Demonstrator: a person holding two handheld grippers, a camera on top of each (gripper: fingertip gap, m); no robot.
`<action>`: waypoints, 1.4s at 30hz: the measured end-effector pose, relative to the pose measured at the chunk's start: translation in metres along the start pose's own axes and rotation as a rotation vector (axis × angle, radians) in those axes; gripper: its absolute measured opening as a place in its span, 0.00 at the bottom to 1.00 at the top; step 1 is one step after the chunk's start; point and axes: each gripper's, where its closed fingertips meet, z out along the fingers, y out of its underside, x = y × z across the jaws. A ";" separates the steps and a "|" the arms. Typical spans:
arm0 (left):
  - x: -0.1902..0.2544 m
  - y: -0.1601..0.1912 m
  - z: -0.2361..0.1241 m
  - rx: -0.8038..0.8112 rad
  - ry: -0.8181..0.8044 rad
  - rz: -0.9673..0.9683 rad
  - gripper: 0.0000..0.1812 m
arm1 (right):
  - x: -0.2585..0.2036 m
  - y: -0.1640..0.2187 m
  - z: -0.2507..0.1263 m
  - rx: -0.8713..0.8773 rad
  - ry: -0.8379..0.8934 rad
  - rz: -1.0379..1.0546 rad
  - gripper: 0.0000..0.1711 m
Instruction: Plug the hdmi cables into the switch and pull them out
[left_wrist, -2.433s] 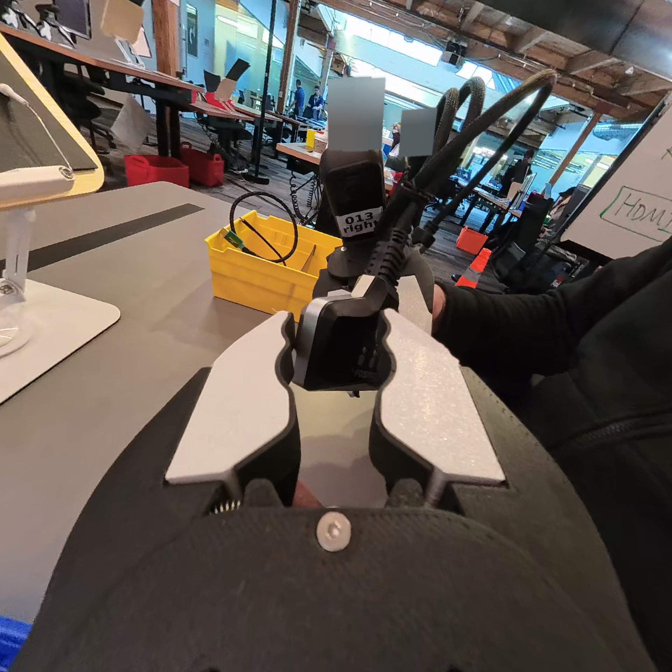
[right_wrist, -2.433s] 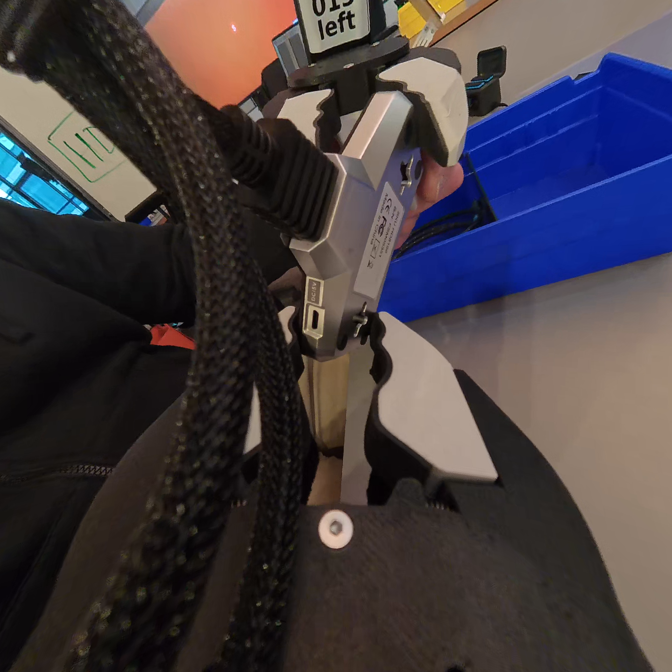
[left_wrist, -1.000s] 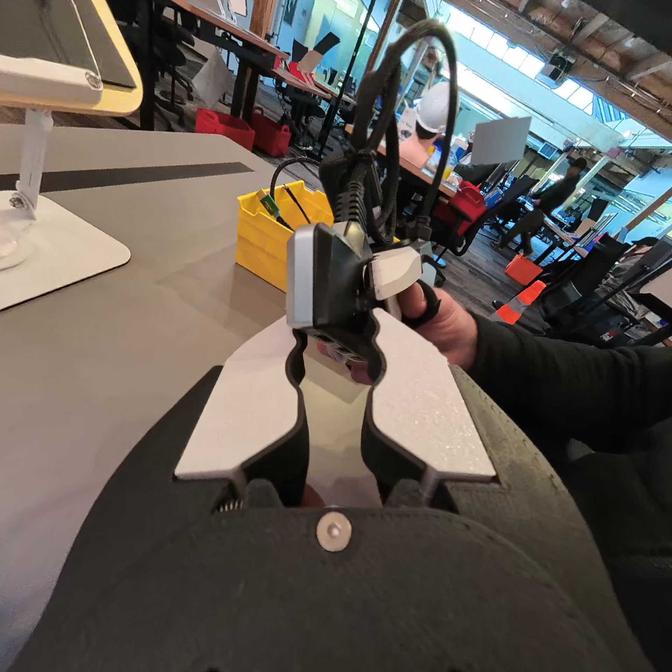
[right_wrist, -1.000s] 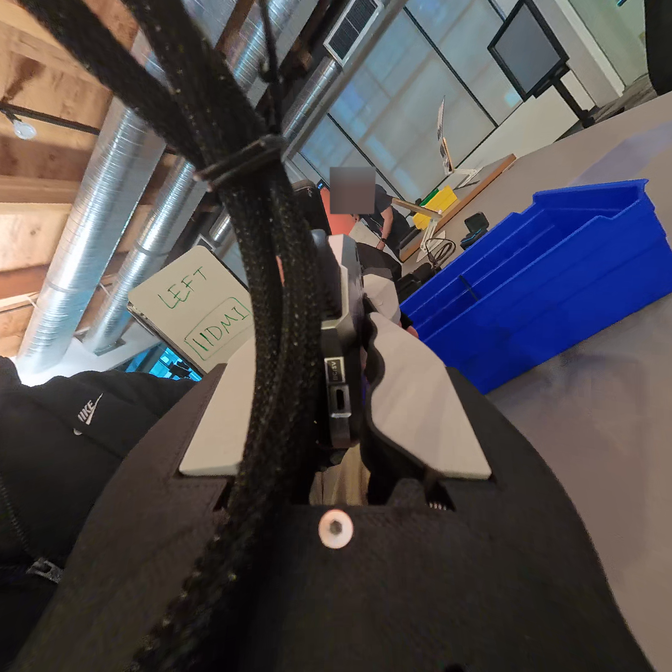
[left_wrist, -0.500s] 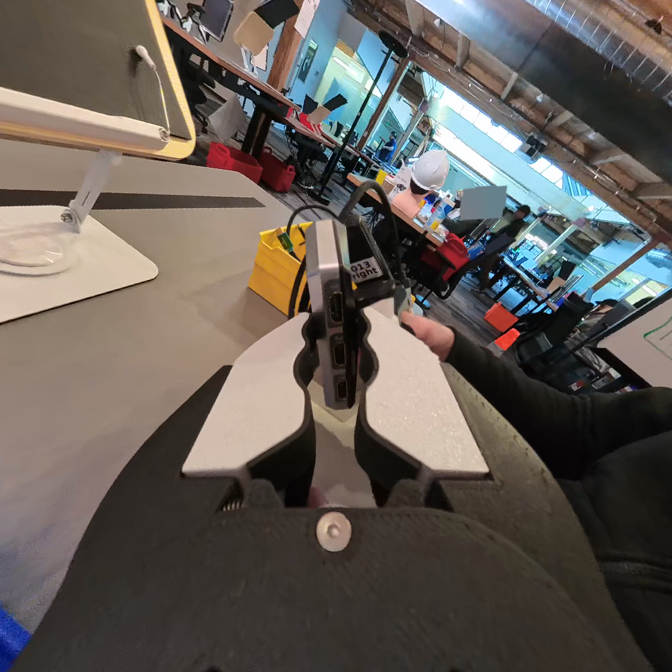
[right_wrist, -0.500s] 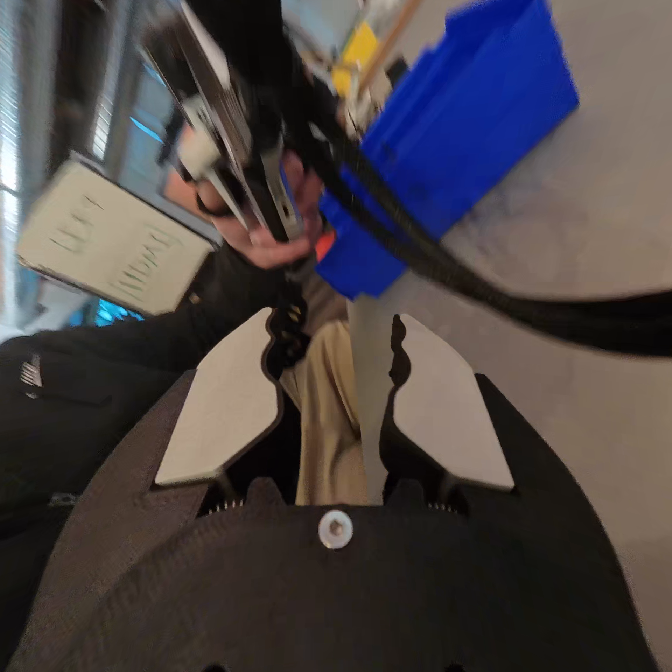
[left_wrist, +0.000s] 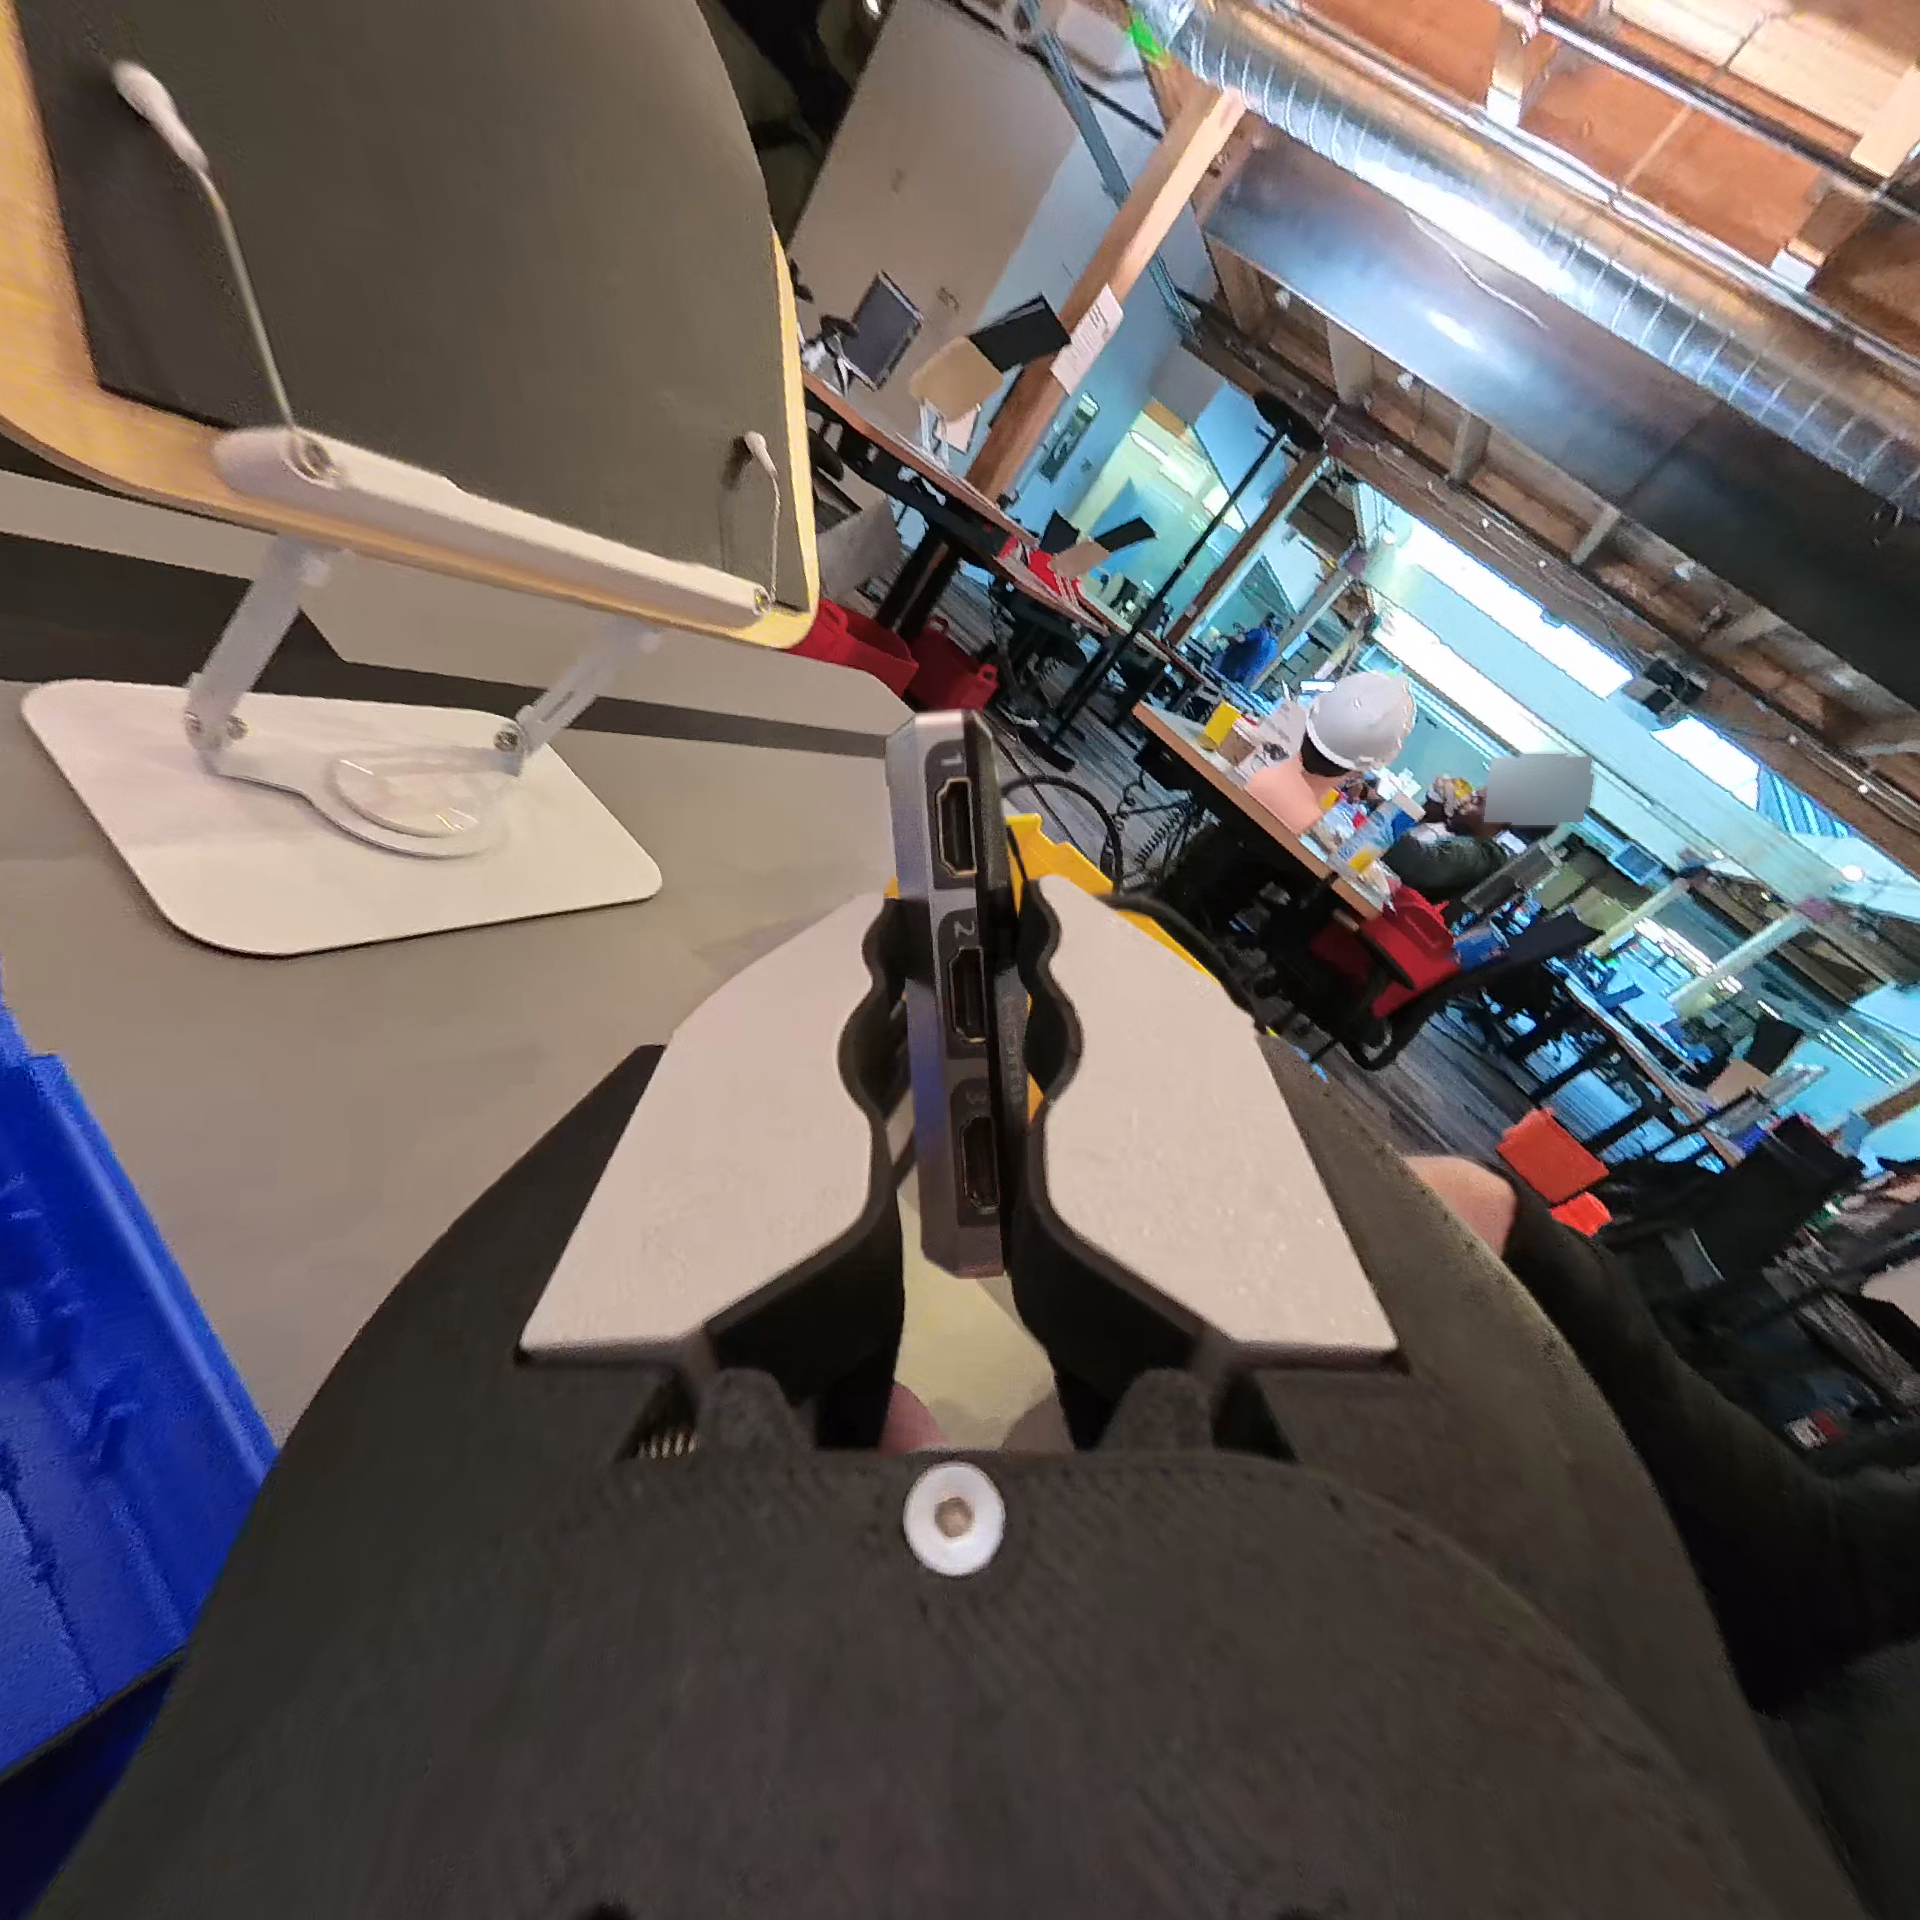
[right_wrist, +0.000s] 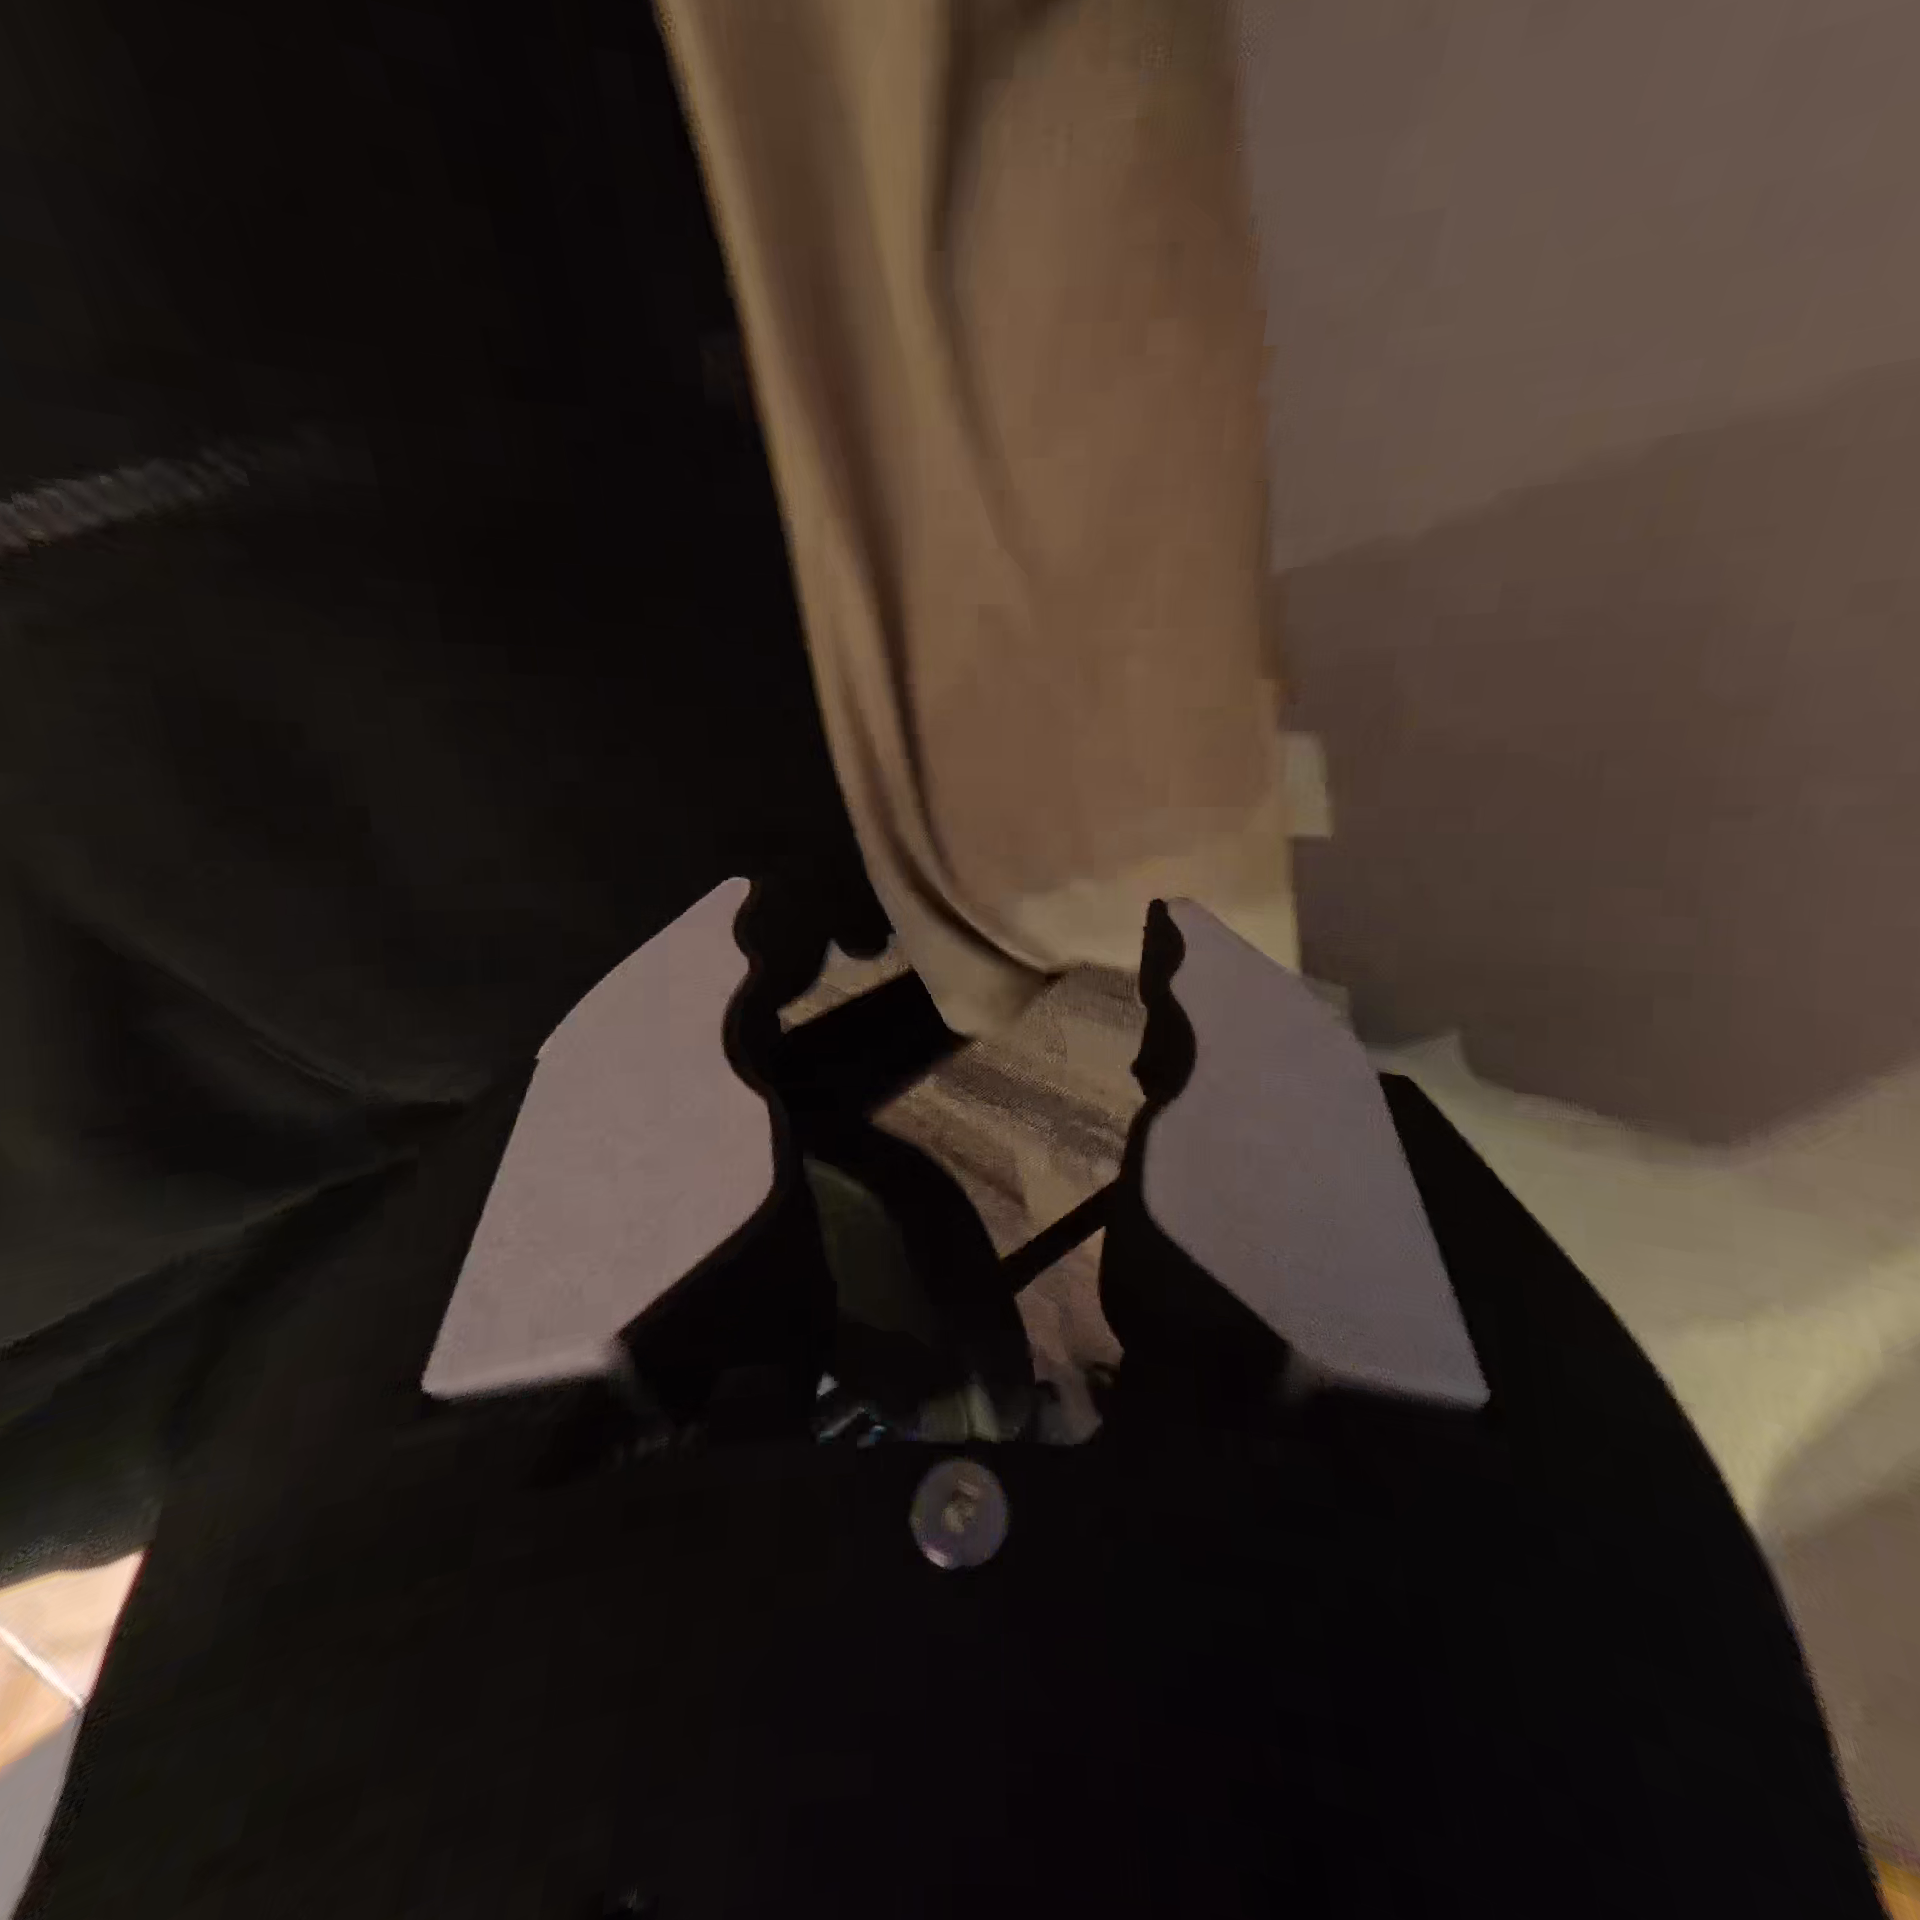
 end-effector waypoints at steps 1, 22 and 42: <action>-0.001 -0.004 -0.002 0.014 -0.006 -0.001 0.11 | 0.007 0.009 -0.007 0.006 0.035 0.058 0.38; -0.009 0.003 0.007 0.046 -0.070 -0.057 0.11 | -0.042 -0.142 -0.230 0.948 1.438 -0.659 0.42; 0.031 0.030 0.019 -0.145 0.022 0.354 0.34 | 0.014 -0.168 -0.246 0.962 1.278 -0.626 0.11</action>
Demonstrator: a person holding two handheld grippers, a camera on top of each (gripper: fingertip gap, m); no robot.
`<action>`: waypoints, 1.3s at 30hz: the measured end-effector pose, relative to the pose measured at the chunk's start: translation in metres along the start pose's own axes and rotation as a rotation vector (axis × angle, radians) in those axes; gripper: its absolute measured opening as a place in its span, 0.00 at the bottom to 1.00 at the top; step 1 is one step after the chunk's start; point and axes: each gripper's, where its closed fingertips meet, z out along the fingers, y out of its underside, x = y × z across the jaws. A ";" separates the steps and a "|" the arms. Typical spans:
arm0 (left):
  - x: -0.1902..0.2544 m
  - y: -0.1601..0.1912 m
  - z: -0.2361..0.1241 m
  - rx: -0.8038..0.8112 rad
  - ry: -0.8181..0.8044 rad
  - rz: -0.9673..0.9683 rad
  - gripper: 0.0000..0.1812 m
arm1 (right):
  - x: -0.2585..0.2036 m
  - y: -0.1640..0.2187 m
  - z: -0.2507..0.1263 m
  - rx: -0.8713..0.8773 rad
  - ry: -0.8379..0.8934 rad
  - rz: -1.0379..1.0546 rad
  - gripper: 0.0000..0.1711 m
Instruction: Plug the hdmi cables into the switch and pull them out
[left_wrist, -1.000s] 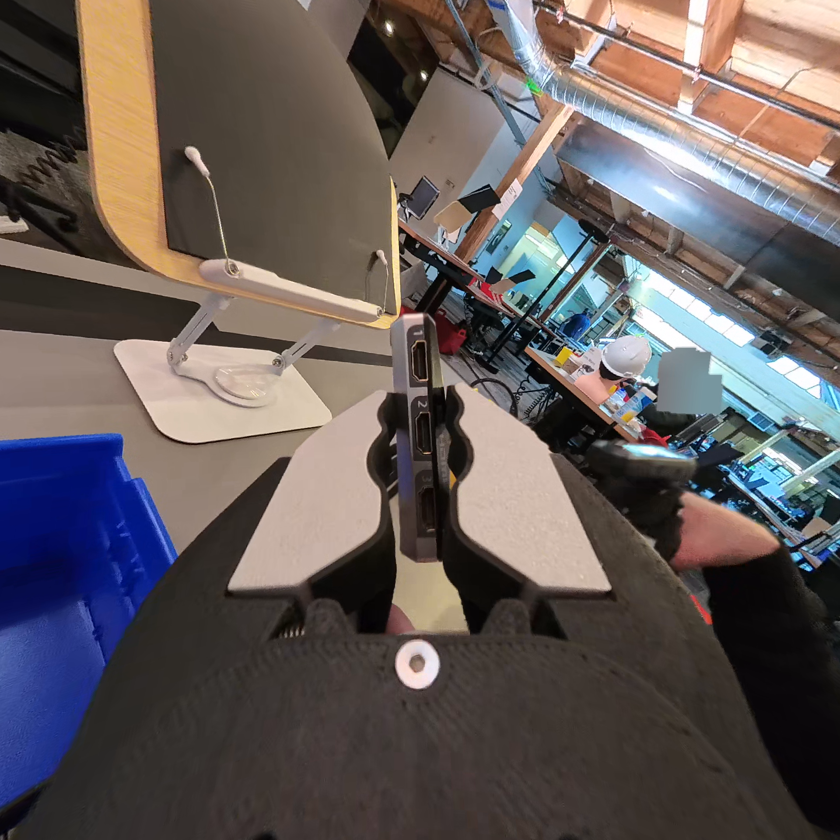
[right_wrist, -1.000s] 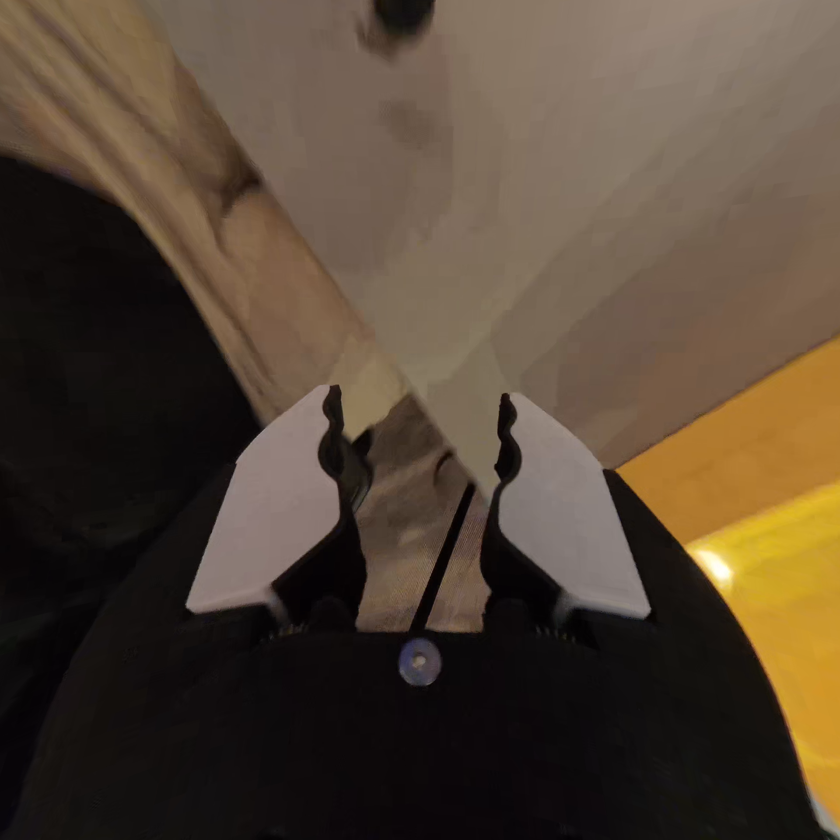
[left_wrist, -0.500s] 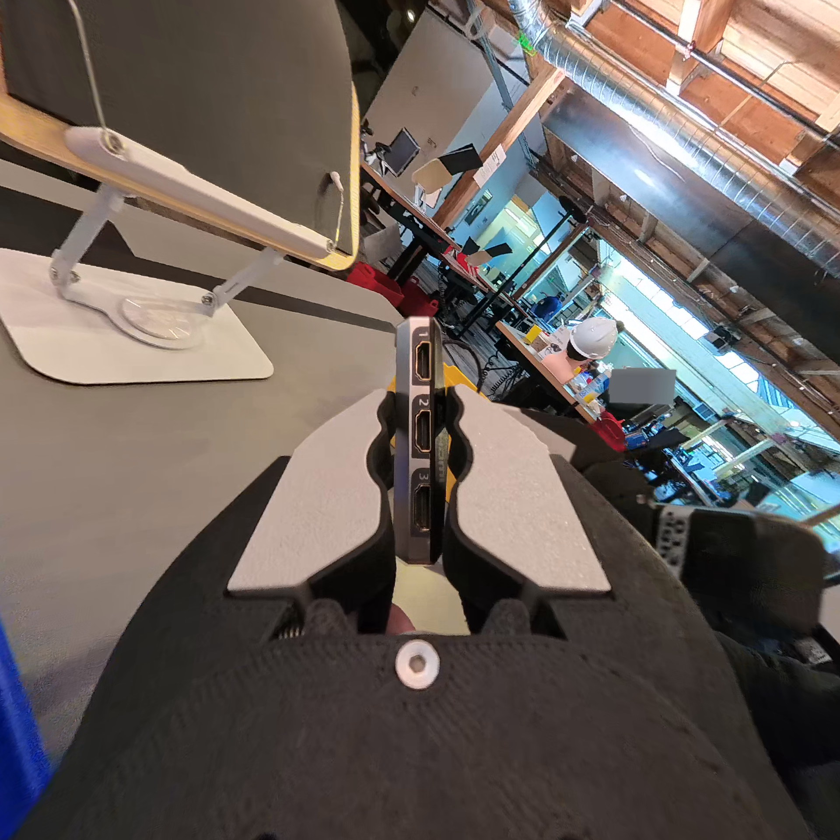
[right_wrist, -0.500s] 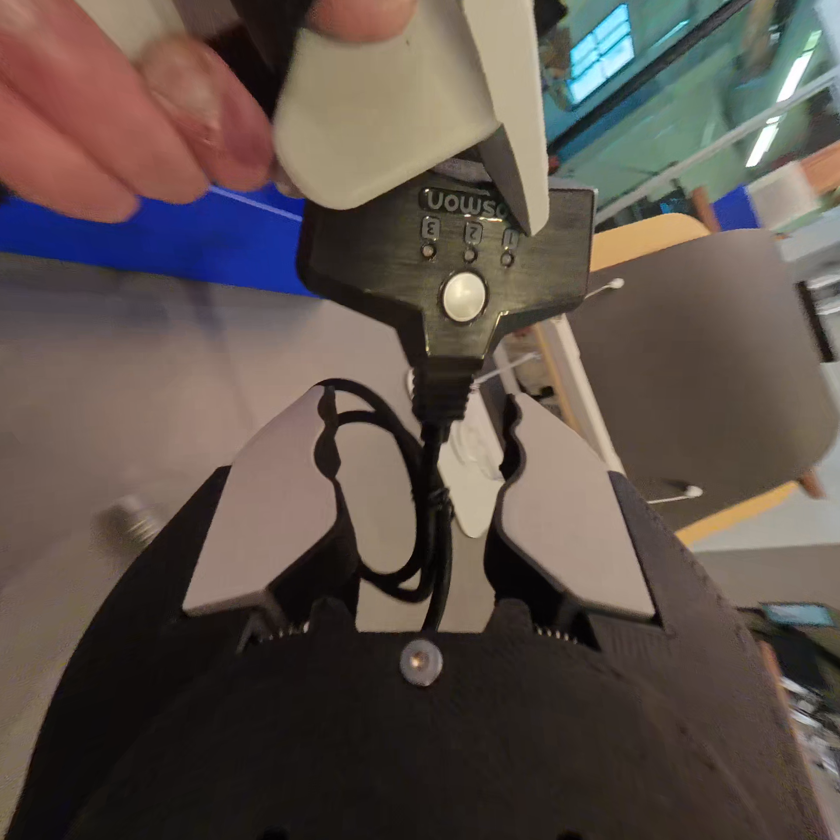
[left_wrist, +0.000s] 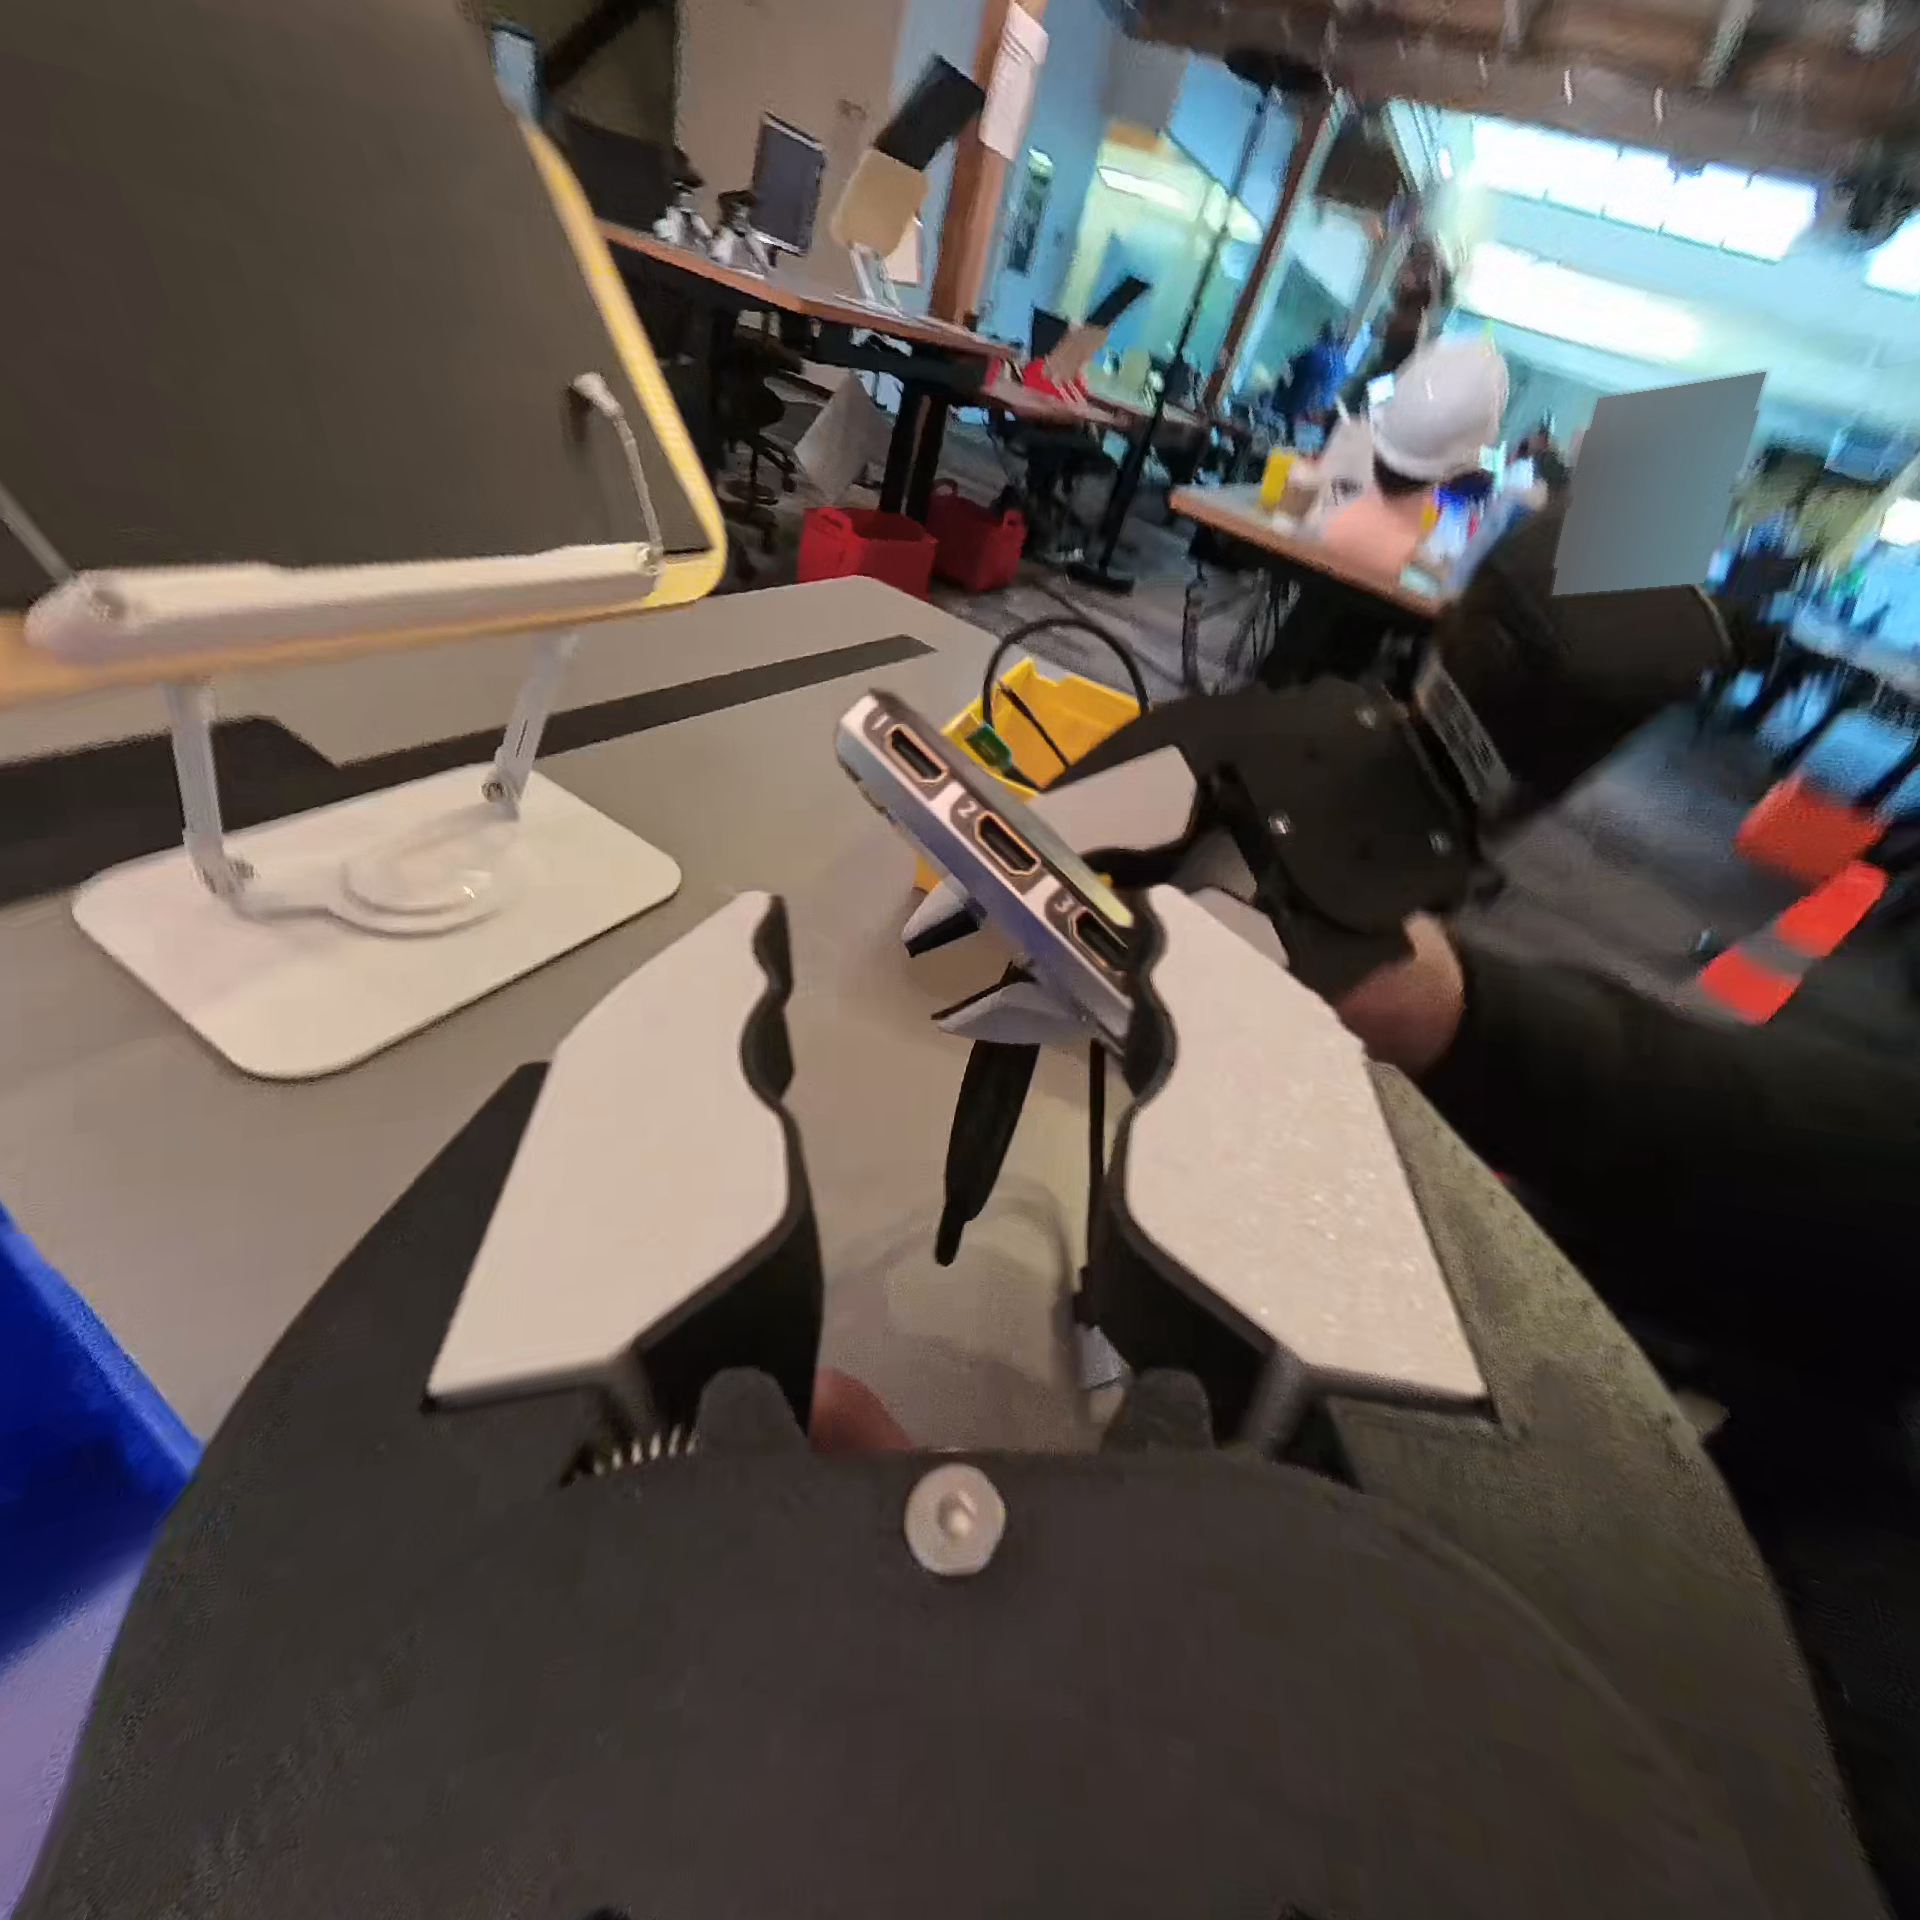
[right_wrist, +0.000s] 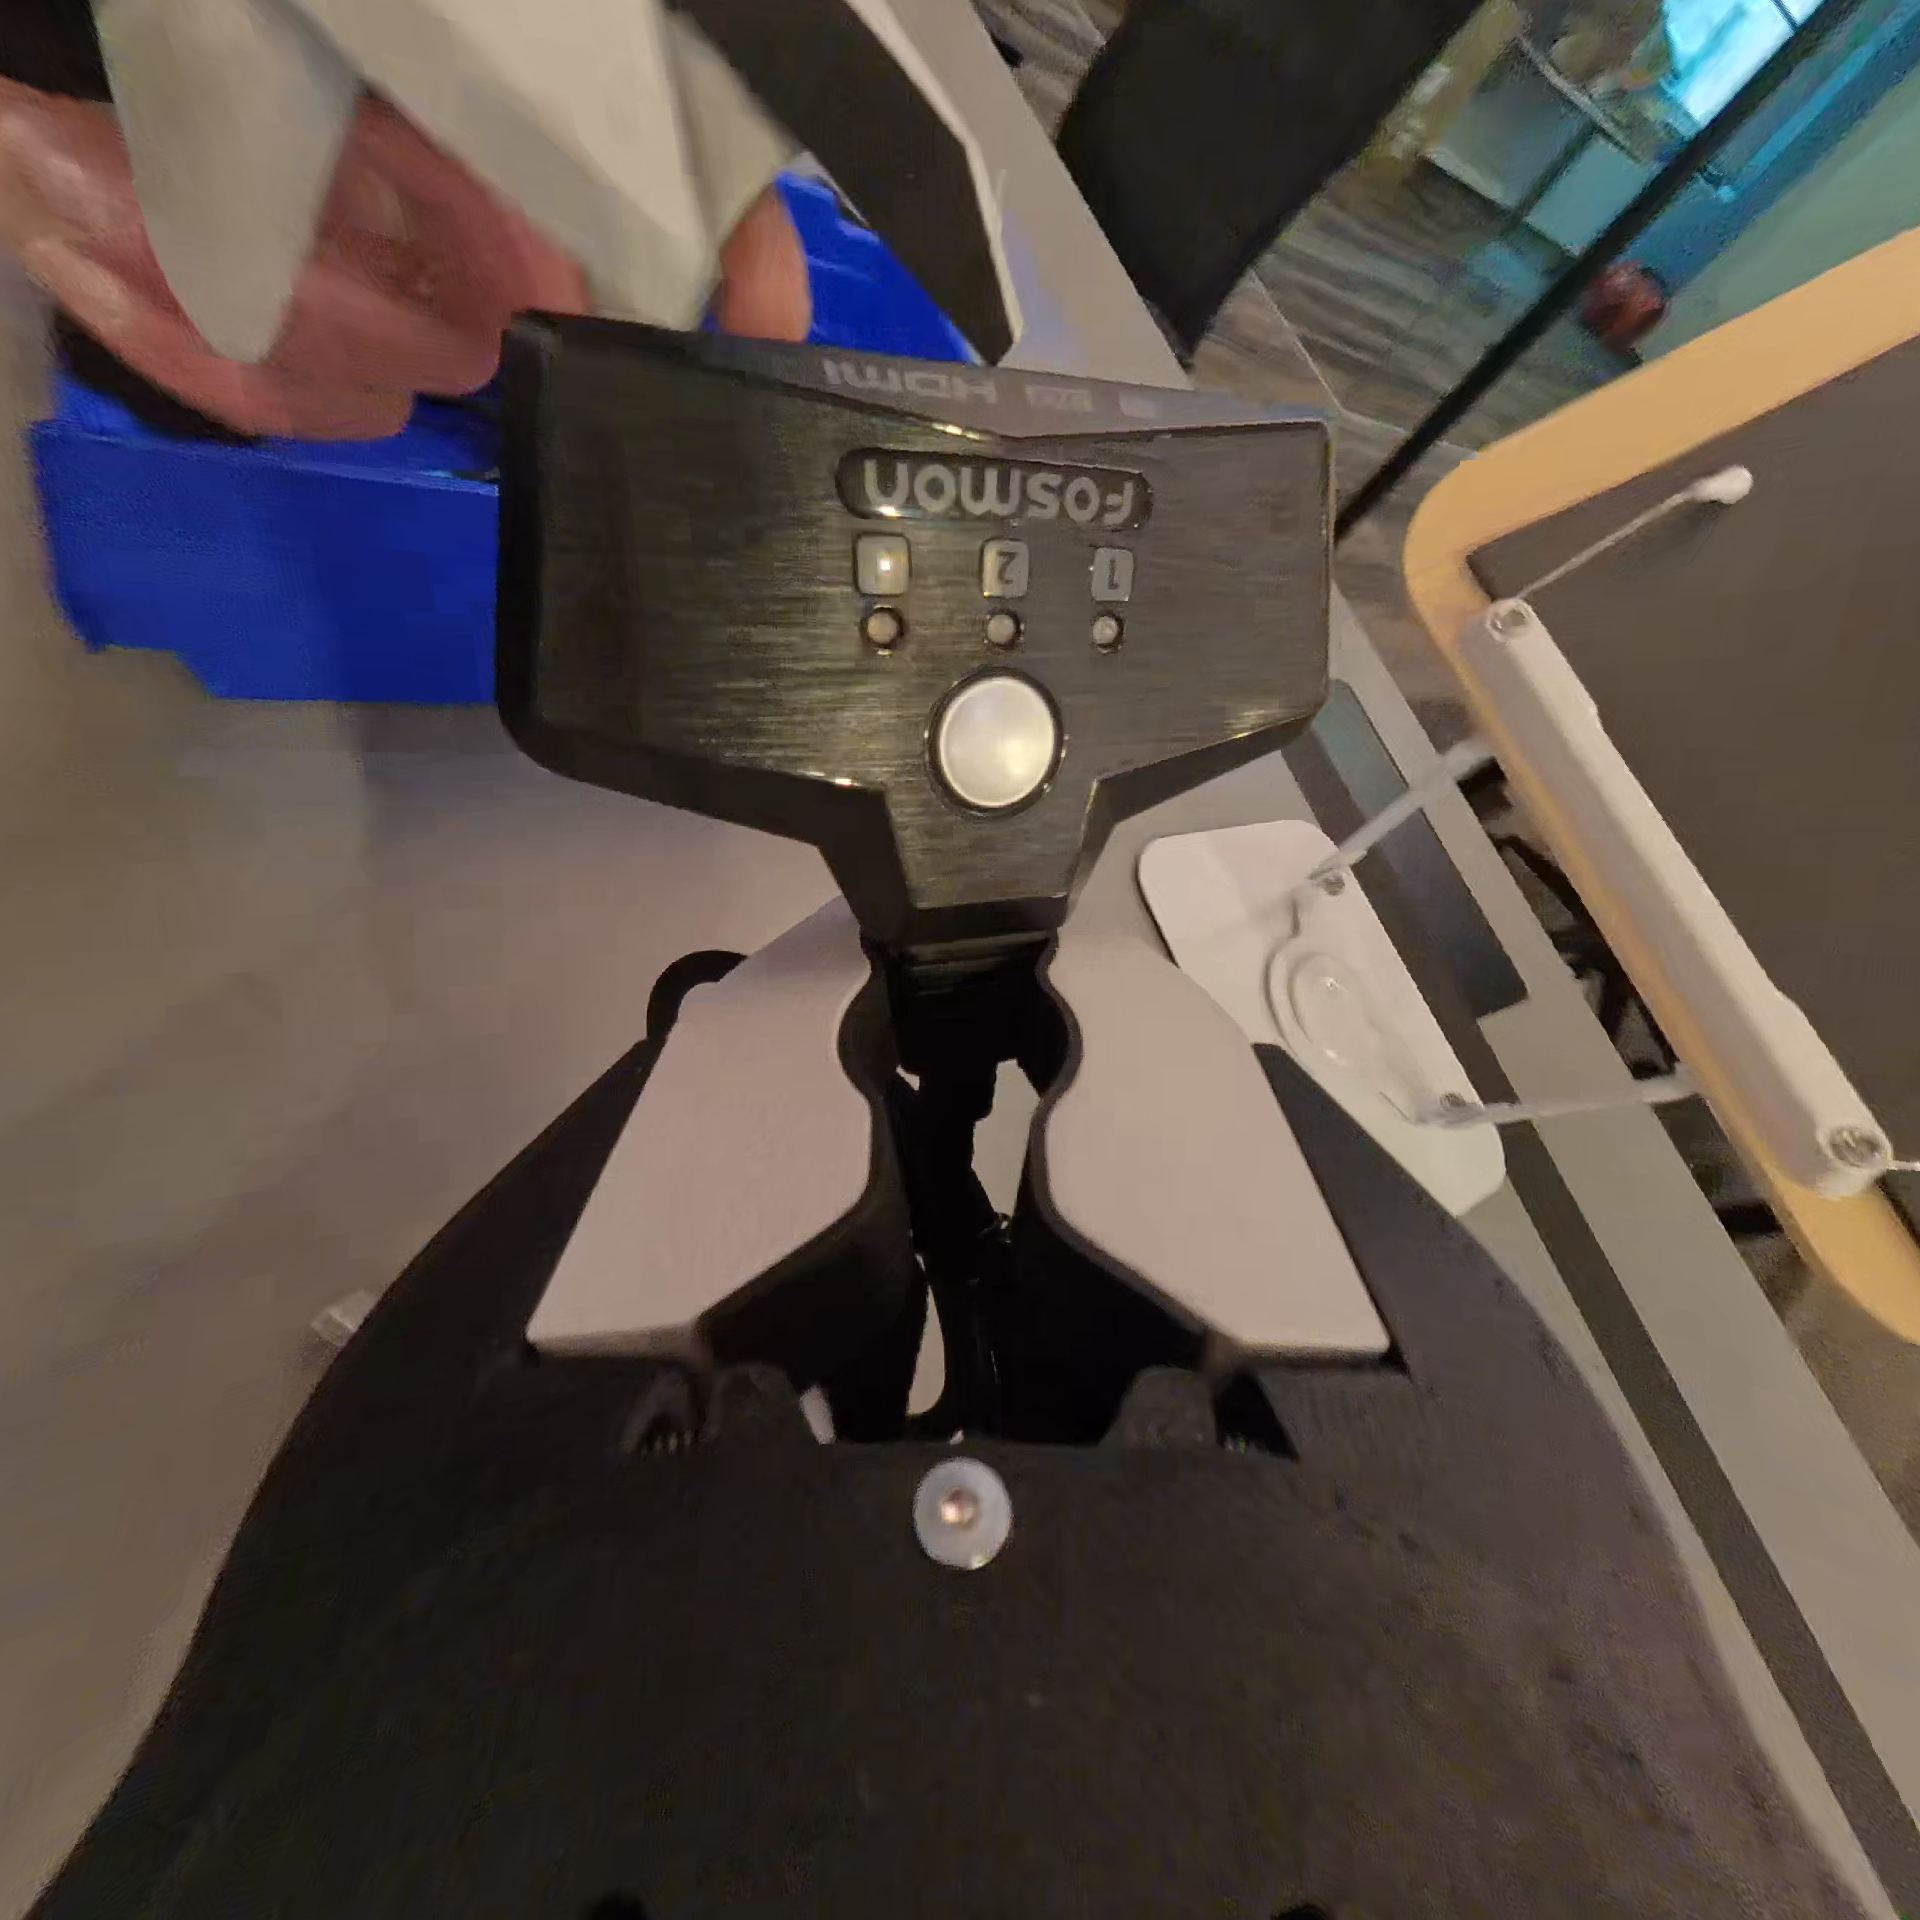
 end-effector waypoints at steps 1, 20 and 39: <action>0.009 0.001 0.000 -0.025 0.027 0.078 0.37 | -0.001 0.000 -0.004 0.020 -0.025 -0.002 0.11; 0.043 0.037 0.008 -0.213 -0.191 1.431 0.22 | -0.051 0.009 -0.015 -0.070 -0.328 -0.164 0.11; 0.048 0.029 0.008 -0.056 -0.125 1.157 0.13 | -0.032 -0.030 -0.024 0.090 0.011 -0.360 0.13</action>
